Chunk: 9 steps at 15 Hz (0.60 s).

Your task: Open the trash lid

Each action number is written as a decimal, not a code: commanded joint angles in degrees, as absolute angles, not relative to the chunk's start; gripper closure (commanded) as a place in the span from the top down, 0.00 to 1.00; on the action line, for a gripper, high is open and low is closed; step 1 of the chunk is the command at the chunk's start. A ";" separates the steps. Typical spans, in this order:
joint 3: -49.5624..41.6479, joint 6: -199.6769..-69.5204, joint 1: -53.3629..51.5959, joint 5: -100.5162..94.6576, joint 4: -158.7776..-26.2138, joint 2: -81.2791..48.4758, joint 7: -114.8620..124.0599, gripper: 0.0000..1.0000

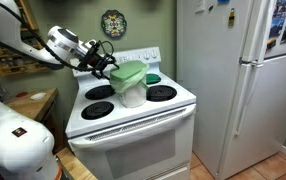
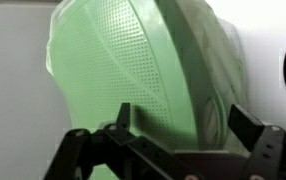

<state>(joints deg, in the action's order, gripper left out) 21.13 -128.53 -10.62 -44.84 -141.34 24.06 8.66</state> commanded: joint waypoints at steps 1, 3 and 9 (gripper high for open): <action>20.62 -126.16 -11.95 -46.25 -140.33 24.90 7.68 1.00; 20.53 -124.98 -11.66 -46.83 -139.66 25.40 8.36 1.00; 18.49 -126.98 -14.33 -42.22 -139.60 23.37 4.49 1.00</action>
